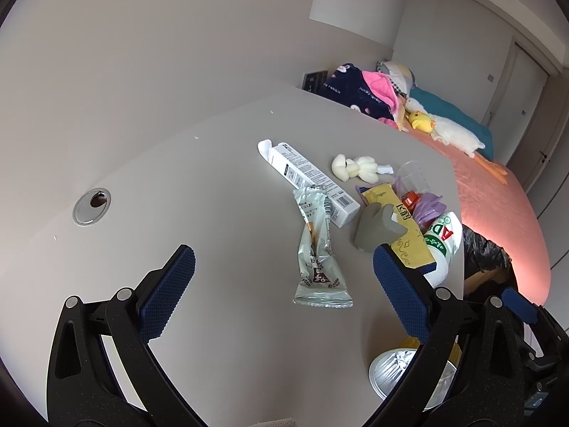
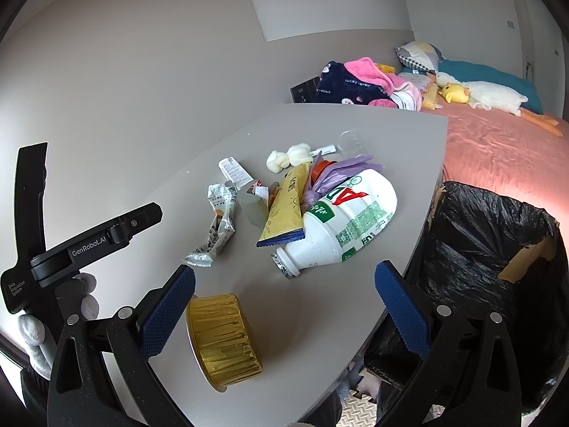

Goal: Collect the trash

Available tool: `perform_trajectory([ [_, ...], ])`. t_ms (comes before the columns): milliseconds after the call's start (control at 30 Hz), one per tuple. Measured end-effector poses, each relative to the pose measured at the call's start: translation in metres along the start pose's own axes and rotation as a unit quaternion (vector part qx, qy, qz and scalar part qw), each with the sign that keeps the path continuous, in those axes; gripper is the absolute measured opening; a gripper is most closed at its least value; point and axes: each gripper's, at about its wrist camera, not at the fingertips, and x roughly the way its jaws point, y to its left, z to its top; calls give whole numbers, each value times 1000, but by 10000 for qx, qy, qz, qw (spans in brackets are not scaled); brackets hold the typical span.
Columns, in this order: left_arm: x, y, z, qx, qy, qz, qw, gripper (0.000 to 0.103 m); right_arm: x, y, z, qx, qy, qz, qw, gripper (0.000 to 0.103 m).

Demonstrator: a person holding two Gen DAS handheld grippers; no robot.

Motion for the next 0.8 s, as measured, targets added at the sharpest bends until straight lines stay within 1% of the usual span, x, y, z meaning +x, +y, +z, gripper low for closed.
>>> perform_trajectory([
  [233, -1, 0, 2, -7, -3, -19, 10000, 97, -2, -2, 2, -33, -12, -74, 10000, 101],
  [467, -2, -1, 3, 2, -9, -26, 10000, 97, -5, -1, 2, -133, -116, -130, 9998, 101],
  [633, -2, -2, 2, -2, -7, -30, 10000, 97, -5, -2, 2, -82, -58, -108, 9999, 101],
  [800, -3, -2, 3, 3, -11, -30, 10000, 97, -10, -4, 2, -132, -118, -156, 9997, 101],
])
